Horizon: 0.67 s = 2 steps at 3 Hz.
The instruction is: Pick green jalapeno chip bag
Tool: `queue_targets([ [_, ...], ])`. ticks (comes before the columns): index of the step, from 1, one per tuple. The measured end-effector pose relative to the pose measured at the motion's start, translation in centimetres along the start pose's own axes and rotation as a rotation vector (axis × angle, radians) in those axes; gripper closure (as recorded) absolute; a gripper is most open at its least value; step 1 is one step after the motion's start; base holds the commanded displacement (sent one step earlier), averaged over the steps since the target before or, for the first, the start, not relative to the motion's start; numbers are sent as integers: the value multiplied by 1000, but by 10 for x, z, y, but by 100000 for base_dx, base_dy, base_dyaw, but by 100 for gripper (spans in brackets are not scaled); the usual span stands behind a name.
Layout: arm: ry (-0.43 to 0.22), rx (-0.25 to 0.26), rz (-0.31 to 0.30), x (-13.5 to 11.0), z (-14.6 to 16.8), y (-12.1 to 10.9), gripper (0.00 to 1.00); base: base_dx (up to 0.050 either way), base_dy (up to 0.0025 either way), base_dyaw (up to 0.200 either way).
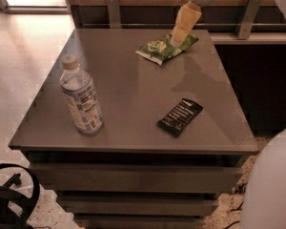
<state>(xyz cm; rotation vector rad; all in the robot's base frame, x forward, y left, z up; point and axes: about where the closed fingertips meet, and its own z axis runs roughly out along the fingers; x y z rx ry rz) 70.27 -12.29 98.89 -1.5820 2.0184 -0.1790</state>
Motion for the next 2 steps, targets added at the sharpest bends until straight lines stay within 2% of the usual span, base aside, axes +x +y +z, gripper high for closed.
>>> queue_targets([
  [1,-36,-30,44,-18,45,-23,0,0,0,0],
  [2,-55,-62,105,-20,83,-31,0,0,0,0],
])
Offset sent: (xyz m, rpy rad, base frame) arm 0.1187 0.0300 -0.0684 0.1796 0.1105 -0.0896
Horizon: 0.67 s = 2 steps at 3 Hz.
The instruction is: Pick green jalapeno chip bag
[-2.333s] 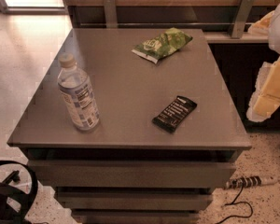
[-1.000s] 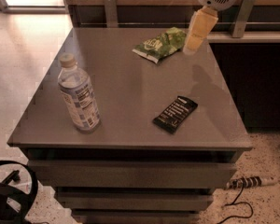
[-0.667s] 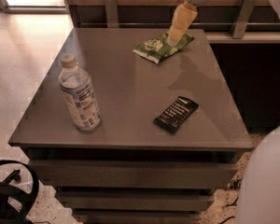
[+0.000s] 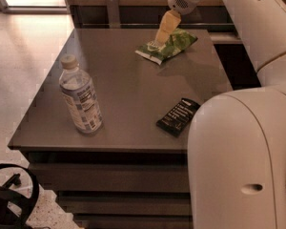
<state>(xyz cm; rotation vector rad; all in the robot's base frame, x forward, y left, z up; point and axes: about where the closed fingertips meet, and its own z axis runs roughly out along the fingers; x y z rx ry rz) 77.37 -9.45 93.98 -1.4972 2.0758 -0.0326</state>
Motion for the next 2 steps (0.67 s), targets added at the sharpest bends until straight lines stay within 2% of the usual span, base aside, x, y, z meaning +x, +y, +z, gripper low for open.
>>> queue_targets([
  [1,-21,-17,89,16,29,-7,0,0,0,0],
  [2,-18,-21,146,28,49,-8,0,0,0,0],
])
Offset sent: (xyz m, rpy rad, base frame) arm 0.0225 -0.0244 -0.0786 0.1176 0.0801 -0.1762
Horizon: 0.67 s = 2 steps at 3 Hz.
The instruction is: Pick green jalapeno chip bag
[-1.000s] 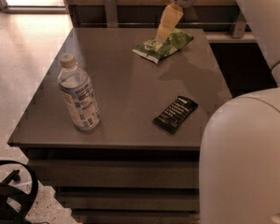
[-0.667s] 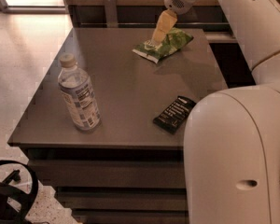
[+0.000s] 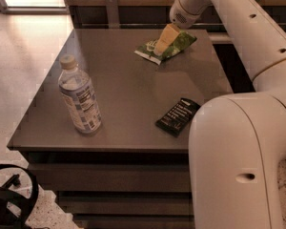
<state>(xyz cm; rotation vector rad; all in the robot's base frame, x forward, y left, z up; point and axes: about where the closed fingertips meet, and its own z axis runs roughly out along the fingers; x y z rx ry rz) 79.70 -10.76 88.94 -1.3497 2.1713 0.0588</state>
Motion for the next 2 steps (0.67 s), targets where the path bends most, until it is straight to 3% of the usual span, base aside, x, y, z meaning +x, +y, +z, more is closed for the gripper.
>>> queue_targets([
  [2,20,-29,28,-2,42,17,0,0,0,0],
])
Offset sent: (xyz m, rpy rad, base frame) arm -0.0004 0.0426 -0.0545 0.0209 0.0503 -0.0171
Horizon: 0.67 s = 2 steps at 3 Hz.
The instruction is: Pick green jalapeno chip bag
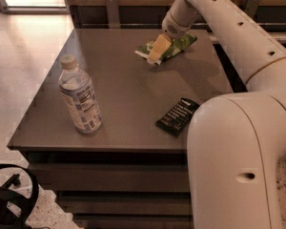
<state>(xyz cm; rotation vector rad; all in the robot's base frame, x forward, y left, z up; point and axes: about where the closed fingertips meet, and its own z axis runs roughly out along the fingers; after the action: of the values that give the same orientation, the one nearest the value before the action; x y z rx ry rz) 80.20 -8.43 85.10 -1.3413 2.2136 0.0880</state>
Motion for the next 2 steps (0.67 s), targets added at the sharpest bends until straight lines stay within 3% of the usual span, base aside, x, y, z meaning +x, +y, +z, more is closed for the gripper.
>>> queue_targets([
  [2,6,-12,-2,1,9,3,43,0,0,0],
])
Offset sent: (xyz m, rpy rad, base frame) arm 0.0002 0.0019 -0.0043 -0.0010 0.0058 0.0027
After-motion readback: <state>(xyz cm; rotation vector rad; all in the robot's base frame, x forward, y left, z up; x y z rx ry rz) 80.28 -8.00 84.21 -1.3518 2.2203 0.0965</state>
